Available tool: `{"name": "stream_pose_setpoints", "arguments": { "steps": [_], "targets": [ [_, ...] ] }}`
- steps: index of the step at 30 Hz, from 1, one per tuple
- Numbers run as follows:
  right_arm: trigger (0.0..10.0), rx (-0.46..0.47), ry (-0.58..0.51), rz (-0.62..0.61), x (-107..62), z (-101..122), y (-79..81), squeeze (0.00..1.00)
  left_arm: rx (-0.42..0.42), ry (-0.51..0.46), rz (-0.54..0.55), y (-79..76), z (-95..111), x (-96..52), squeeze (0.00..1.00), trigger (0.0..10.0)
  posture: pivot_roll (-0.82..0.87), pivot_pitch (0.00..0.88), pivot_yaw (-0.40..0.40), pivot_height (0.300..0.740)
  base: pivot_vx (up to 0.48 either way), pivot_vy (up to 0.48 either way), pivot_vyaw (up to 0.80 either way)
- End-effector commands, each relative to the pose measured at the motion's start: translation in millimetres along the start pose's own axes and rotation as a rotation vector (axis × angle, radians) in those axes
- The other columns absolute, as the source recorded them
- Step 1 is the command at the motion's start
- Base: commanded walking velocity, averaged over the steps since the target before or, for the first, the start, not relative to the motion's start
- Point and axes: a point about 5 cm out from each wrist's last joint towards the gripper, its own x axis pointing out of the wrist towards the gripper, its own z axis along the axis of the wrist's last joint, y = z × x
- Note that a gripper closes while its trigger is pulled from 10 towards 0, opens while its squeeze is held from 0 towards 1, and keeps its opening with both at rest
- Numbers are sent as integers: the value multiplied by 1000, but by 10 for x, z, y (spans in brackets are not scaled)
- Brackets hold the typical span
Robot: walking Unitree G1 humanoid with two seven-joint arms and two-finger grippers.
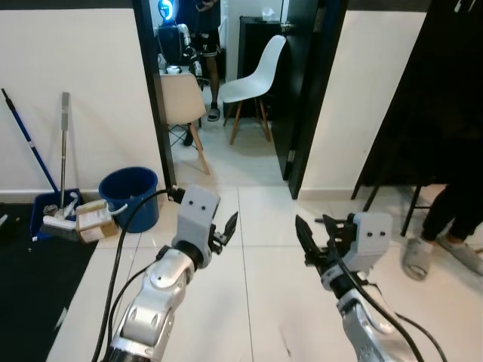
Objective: Setting the table
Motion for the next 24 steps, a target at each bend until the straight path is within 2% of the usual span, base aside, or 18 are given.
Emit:
{"name": "stream_pose_setpoints", "arguments": {
  "steps": [1,24],
  "targets": [
    [10000,-7,12,-11,-23,-23,-43,0,4,18,-3,-12,-49,-7,0,10000,-61,1,91,740,480,0,0],
    [10000,-17,15,-27,-57,-37,-64,0,7,29,-5,-21,-87,-22,0,10000,-65,12,95,740,480,0,0]
  ]
}}
